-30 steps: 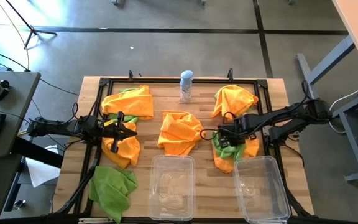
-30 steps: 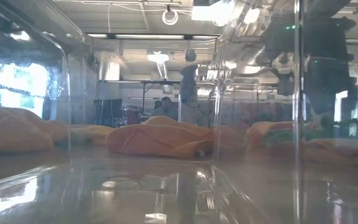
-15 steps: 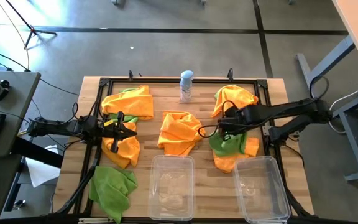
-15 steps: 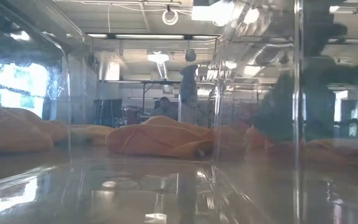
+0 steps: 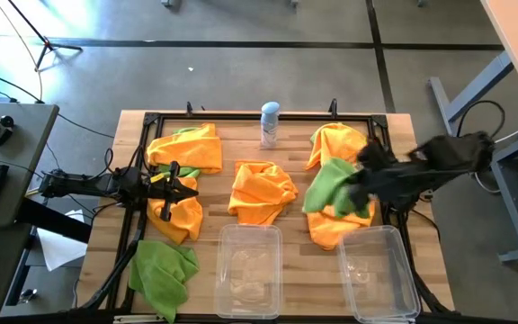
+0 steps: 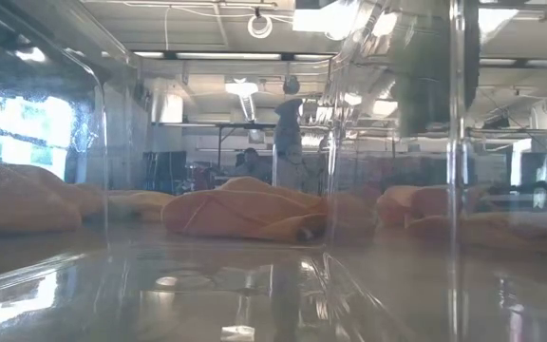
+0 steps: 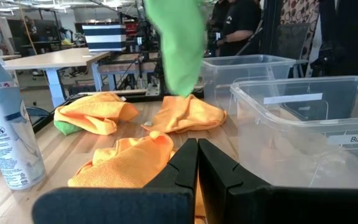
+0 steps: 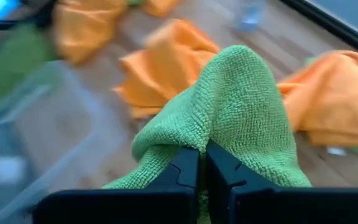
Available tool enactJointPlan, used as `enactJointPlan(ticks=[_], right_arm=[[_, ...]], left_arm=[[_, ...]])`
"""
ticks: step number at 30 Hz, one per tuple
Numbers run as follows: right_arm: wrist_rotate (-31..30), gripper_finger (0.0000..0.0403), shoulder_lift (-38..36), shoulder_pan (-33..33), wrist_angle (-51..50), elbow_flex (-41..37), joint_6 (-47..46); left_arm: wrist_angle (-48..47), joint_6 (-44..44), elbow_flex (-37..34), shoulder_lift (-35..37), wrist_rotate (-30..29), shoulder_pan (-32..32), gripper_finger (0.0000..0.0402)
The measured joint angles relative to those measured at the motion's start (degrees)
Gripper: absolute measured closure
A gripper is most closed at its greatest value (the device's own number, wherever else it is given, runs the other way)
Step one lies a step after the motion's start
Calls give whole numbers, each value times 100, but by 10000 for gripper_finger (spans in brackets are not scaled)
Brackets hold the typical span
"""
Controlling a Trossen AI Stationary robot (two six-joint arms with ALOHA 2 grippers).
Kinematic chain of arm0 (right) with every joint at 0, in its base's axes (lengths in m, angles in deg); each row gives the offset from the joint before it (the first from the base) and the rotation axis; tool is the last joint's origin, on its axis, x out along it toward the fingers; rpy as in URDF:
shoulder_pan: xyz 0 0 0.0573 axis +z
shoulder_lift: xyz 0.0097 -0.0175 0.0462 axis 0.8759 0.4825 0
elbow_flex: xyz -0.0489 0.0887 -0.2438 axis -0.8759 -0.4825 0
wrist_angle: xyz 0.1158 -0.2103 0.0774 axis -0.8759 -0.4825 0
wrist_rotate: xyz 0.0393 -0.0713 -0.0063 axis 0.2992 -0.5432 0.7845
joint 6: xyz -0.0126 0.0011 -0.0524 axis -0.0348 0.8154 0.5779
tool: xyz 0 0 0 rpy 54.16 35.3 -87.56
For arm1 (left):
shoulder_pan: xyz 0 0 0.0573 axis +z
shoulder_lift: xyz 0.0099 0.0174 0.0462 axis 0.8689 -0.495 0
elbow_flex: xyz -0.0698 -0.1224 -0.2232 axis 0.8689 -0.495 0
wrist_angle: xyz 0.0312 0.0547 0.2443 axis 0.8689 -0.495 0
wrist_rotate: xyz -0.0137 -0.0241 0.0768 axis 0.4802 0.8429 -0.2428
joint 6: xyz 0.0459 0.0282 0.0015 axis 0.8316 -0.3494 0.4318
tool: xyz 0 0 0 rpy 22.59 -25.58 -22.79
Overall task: Sort microfiber towel by color & place in baskets
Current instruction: Put the green towel into the right transparent bin
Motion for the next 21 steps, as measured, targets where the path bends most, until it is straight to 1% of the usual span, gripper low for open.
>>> enactJointPlan(ticks=[5, 8, 12, 16, 21], right_arm=[[103, 402, -174, 874, -6, 300, -101], [514, 402, -201, 1414, -4, 332, -168], [1060, 402, -202, 2171, -5, 323, -550], [1298, 403, -180, 2922, -4, 321, -1044], [1531, 403, -86, 3656, -4, 318, -1432]], left_arm=[[-2, 0, -2, 0, 0, 1, 401], [-2, 0, 0, 0, 0, 0, 401], [0, 0, 0, 0, 0, -1, 401], [-2, 0, -1, 0, 0, -1, 401], [-2, 0, 0, 0, 0, 0, 401]])
